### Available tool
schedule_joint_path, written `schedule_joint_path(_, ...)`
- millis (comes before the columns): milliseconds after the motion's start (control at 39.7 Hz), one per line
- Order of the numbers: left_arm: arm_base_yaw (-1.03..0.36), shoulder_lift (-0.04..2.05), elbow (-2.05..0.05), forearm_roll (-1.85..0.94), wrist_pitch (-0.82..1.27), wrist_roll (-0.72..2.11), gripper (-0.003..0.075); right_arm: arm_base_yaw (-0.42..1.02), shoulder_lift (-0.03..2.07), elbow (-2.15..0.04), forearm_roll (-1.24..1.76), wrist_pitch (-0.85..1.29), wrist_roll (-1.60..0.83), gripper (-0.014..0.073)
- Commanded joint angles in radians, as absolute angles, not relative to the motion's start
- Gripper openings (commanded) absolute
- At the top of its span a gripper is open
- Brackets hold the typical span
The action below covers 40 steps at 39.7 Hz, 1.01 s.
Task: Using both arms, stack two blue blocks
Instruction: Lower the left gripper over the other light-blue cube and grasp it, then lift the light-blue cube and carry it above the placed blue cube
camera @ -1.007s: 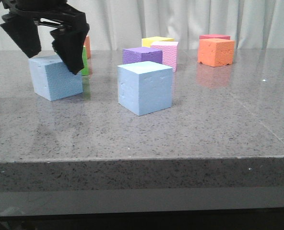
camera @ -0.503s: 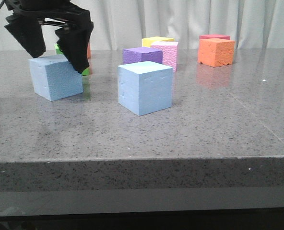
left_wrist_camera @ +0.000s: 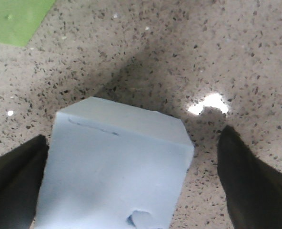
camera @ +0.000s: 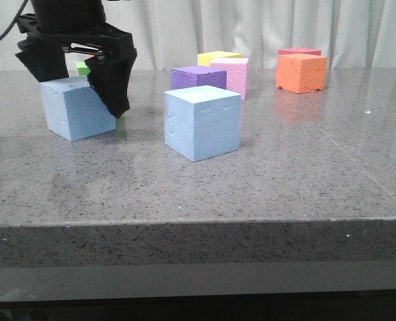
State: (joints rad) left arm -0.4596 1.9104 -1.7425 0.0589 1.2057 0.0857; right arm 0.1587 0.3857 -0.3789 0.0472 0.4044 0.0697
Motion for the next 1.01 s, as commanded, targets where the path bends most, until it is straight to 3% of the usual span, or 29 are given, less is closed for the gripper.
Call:
schedule_joint_path(0, -0.464, 1.856, -1.778, 0.062, 1.200, 0.085, 0.0660, 0.153, 0.389, -0.404, 0.037, 0.320, 0.067, -0.0038)
schedule_joint_path(151, -0.464, 1.856, -1.778, 0.064, 1.209, 0.085, 0.0550, 0.153, 0.389, -0.404, 0.037, 0.320, 0.067, -0.0038)
schedule_joint_path(327, -0.464, 1.856, -1.778, 0.085, 1.209, 0.085, 0.0370, 0.153, 0.389, -0.404, 0.036, 0.321, 0.067, -0.0038)
schedule_joint_path(503, -0.464, 1.856, -1.828, 0.087, 1.256, 0.085, 0.0251, 0.153, 0.389, -0.404, 0.036, 0.321, 0.067, -0.0038)
schedule_joint_path(755, -0.467, 1.852, -1.961, 0.048, 1.272, 0.085, 0.0169, 0.153, 0.389, -0.404, 0.036, 0.321, 0.067, -0.0038)
schedule_joint_path(981, -0.467, 1.838, -2.038, -0.045, 1.273, 0.085, 0.0167, 0.153, 0.389, -0.404, 0.036, 0.321, 0.067, -0.0038)
